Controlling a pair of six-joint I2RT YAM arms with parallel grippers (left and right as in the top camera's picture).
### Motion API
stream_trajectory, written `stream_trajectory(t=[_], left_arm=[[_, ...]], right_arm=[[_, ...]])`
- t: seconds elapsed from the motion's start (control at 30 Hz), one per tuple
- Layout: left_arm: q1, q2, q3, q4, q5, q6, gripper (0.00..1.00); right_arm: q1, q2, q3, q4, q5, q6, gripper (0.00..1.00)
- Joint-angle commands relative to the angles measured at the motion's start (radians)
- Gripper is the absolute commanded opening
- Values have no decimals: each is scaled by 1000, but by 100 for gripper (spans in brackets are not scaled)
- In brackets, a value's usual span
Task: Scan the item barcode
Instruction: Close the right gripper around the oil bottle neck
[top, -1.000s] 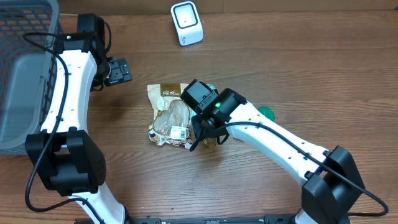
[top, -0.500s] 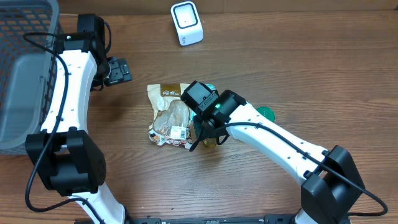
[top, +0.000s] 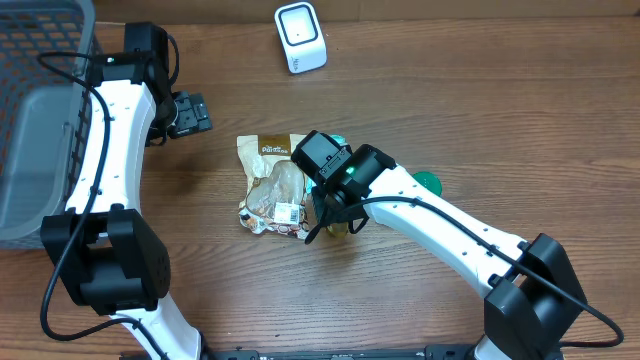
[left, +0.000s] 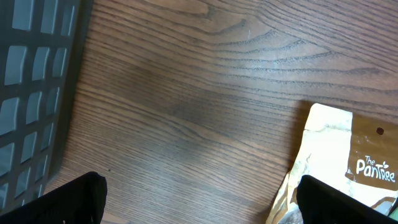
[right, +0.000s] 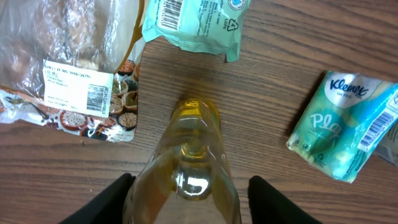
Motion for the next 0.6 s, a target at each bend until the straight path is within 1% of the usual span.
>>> stream_trajectory(t=[0.0,0.07,0.13,0.2,0.33,0.43,0.57], left_arm=[[-8,-16,16,1,-13,4,100],[-7,-16,16,1,-13,4,100],[-7,-16,16,1,-13,4,100],[-5,-16,16,1,-13,4,99],[-5,-16,16,1,-13,3,100],[-7,-16,16,1,-13,4,100],[-11,-16,16,1,-13,3,100]], right_arm=[[-2,-5,-2,-3,6,3,54],[-2,-5,-2,-5,-1,2,55],[-2,-5,-2,-4,-20,2,59],[-2,-5,-2,-4,-24,2,60],[-2,-5,-2,-3,-23,2,59],[-2,-5,-3,-5,-23,3,55],[-2,-5,-6,-2,-23,2,54]])
